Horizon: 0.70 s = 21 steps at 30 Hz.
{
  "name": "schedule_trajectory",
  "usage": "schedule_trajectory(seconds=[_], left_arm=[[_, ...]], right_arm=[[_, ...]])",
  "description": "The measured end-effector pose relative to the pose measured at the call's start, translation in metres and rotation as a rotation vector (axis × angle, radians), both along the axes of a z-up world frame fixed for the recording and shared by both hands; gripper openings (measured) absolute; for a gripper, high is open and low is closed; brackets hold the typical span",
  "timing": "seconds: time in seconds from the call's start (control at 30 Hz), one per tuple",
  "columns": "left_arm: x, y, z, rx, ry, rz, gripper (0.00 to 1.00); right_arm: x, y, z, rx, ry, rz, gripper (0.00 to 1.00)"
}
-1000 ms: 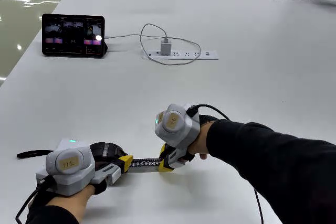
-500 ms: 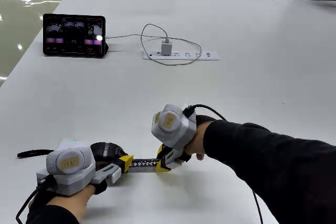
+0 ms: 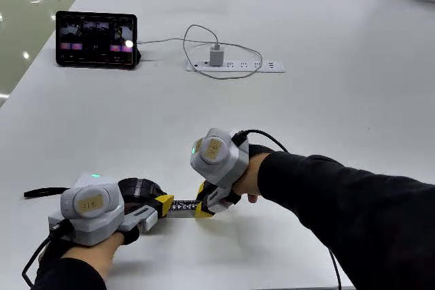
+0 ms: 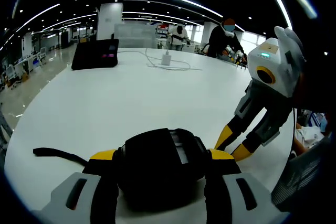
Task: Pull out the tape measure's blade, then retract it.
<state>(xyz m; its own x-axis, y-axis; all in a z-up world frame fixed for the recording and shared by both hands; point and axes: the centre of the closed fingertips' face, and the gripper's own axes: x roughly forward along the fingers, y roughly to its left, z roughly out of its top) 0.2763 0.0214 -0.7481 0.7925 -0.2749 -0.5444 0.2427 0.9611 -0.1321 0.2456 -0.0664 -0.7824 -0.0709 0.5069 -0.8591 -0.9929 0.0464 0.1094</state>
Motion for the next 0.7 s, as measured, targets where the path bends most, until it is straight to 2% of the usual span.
schedule_trajectory(seconds=[0.7], left_arm=[[0.0,0.0,0.0,-0.002,0.002,0.002,0.62]], right_arm=[[0.0,0.014,0.001,0.023,-0.011,0.009,0.11]])
